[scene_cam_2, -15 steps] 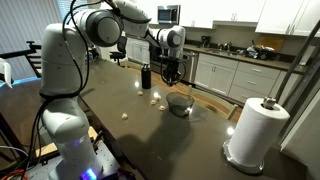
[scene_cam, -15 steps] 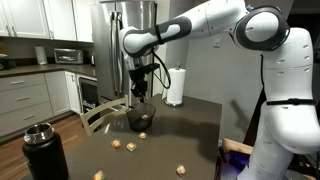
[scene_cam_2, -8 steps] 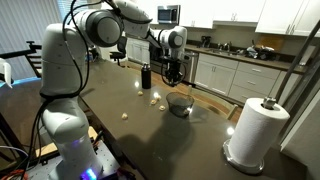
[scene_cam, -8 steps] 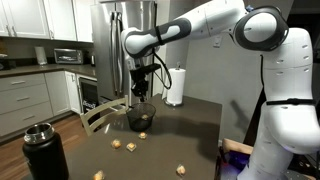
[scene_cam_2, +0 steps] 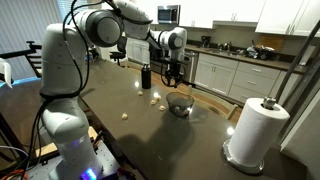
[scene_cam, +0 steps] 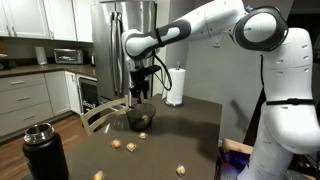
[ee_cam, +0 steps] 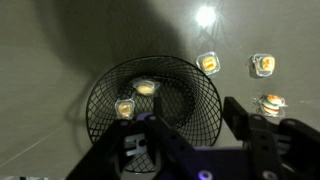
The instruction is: Take one yellow object from the table and put it in the black basket
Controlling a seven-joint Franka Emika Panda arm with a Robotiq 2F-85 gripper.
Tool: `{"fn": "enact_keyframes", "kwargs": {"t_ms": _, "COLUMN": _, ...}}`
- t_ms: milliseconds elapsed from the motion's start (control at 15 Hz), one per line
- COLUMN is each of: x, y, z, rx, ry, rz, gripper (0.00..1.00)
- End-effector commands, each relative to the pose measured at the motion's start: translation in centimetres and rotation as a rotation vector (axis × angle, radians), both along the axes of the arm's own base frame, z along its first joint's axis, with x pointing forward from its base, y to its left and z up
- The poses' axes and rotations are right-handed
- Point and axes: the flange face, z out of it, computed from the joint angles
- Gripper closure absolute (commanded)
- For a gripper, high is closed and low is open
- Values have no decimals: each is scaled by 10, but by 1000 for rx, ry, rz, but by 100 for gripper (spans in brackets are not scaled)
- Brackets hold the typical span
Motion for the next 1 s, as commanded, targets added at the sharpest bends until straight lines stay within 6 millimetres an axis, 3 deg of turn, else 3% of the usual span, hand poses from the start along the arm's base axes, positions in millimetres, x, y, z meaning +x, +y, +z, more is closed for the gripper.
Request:
{"fn": "enact_keyframes", "kwargs": {"t_ms": 0, "x": -6, "y": 1, "z": -1, "rx": 13, "ry": -6, "rz": -20, "gripper": 5}}
{"fn": "enact_keyframes", "kwargs": {"t_ms": 133, "x": -10, "y": 4, "z": 0, "rx": 25, "ry": 16, "rz": -1, "gripper": 0}}
{"fn": "enact_keyframes", "kwargs": {"t_ms": 600, "x": -28, "y": 15, "z": 15, "rx": 79, "ry": 105, "rz": 105, "gripper": 0}}
{"fn": "enact_keyframes", "kwargs": {"t_ms": 667, "x": -17, "y": 16, "z": 4, "rx": 42, "ry": 83, "rz": 66, "gripper": 0}}
{"fn": "enact_keyframes", "kwargs": {"t_ms": 933, "x": -21, "y": 17, "z": 11, "rx": 50, "ry": 91, "rz": 87, "gripper": 0}}
